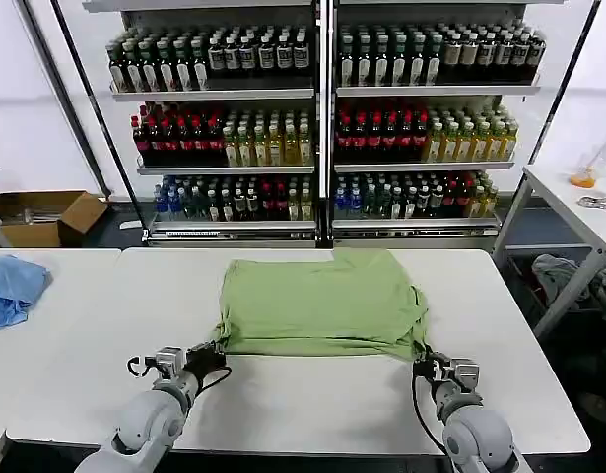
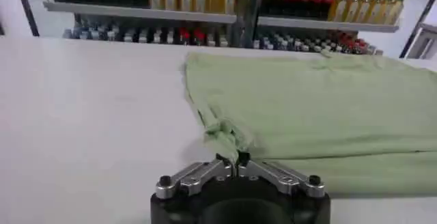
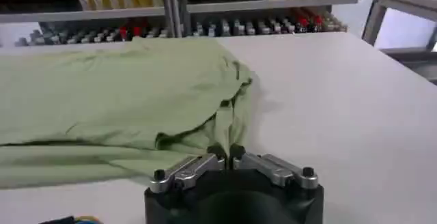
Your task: Fold and organize the clothes.
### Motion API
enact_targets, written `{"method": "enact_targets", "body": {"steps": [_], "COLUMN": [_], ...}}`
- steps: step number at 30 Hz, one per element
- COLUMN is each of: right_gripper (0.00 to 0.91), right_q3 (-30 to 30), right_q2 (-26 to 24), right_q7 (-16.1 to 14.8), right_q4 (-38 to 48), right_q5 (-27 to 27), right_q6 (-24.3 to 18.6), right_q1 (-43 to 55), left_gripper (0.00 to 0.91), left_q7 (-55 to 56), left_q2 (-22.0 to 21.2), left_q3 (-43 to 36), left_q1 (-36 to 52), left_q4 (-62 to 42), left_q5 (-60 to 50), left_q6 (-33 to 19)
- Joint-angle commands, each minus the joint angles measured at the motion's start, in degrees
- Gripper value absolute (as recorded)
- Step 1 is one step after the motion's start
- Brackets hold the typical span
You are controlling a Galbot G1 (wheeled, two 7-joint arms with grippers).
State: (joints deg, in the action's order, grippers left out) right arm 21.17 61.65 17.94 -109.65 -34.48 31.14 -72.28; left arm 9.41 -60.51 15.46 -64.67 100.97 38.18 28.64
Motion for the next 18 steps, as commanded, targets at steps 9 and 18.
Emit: {"method": "enact_targets", "body": {"steps": [9, 18], "right_gripper": [0.0, 0.0], "right_q3": [5.3, 7.8], "right_q2": [-2.2, -0.7], "right_q7": [-2.0, -3.2], "right_q4": [-17.4, -24.5], "right_q5": [4.5, 12.7], "right_q6": [0.0, -0.7], "right_q1": [-20.5, -32.9], "left_gripper": [0.02, 0.02], "left_q7": [-0.2, -0.1], "left_q2": [4.8, 4.5], "left_q3": [7.0, 12.0], "left_q1": [-20.0, -30.1], "left_q4": [19.7, 26.6], "left_q5": [-0.5, -5.7], "left_q6": [1.1, 1.8]}}
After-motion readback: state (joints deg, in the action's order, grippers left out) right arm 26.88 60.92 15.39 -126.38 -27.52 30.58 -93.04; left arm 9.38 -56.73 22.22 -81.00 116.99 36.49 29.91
